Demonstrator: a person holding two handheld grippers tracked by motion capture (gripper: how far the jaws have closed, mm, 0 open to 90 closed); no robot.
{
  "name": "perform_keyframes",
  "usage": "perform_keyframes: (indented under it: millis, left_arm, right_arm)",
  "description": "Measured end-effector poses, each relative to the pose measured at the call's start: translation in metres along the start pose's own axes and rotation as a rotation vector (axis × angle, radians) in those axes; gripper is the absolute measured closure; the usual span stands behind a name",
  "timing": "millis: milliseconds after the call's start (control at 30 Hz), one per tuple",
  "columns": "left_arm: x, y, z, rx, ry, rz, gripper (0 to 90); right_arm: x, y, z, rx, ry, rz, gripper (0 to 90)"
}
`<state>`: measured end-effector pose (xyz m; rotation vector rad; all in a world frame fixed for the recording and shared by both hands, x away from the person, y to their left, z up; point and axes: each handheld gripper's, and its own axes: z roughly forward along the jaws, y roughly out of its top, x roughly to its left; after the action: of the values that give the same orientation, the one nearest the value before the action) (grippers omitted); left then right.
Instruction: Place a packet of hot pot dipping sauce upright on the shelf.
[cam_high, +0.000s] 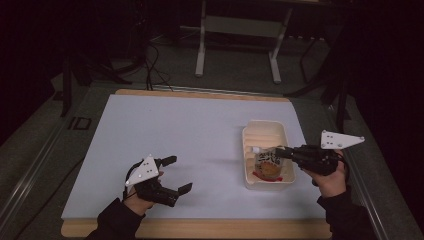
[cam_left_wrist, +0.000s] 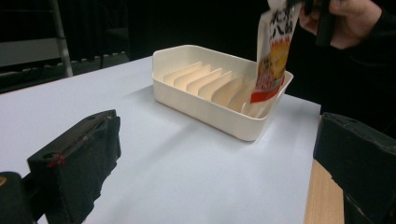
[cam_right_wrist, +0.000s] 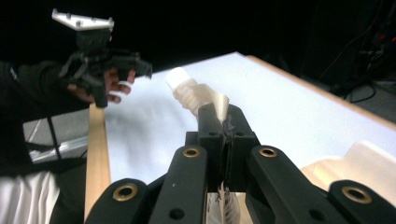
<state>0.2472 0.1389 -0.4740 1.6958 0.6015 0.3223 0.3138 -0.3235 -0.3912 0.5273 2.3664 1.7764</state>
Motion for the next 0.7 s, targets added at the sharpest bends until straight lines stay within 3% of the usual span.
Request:
perform_keyframes:
  millis: [500,700]
  left_arm:
    - [0.005,-0.008,0.000,-0.008,0.028,-0.013,0.8]
    - [0.006,-0.010,0.000,-0.014,0.017,-0.026,0.8]
  right_arm:
    - [0.003,-0.033,0.011,0.079,0.037,0.028,87.4]
    - [0.002,-0.044,0.009,0.085,0.018,0.059,86.9]
